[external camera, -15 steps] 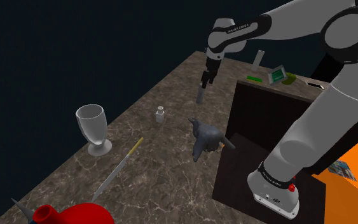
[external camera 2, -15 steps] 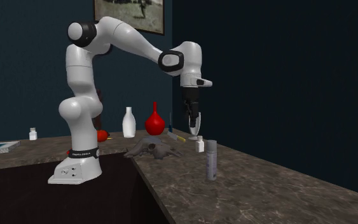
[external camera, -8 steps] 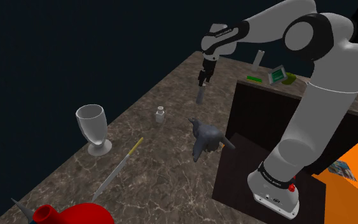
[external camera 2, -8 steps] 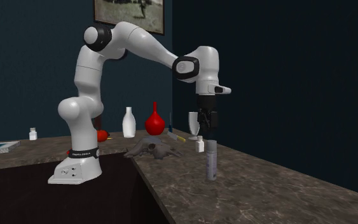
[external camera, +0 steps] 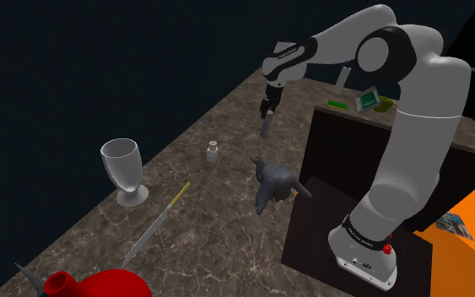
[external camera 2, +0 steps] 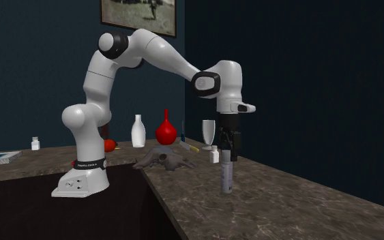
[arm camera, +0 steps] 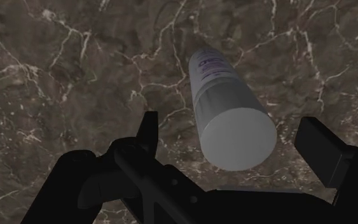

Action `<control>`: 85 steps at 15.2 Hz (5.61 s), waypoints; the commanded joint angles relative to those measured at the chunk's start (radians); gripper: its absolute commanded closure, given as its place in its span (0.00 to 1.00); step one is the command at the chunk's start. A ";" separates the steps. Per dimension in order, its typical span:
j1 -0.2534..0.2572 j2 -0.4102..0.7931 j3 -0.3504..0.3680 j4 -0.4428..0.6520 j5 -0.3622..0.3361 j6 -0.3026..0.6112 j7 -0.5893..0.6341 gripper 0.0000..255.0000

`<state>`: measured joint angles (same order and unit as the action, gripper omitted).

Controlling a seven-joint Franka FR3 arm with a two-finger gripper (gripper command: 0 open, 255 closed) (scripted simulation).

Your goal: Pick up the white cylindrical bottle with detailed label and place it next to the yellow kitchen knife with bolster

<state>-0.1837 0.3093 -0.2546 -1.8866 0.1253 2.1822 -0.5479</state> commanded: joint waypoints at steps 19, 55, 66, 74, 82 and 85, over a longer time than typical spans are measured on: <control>-0.001 0.016 0.003 -0.013 0.007 0.029 -0.005 1.00; 0.004 -0.115 -0.015 0.303 -0.047 -0.413 0.039 1.00; 0.074 -0.238 0.026 0.224 -0.083 -0.449 0.154 1.00; 0.166 -0.388 0.118 0.046 -0.111 -0.413 0.343 1.00; 0.250 -0.474 0.226 -0.051 -0.106 -0.398 0.533 1.00; 0.281 -0.490 0.269 -0.068 -0.100 -0.395 0.604 1.00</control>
<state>0.0876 -0.1726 0.0013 -1.9425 0.0238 1.7822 0.0333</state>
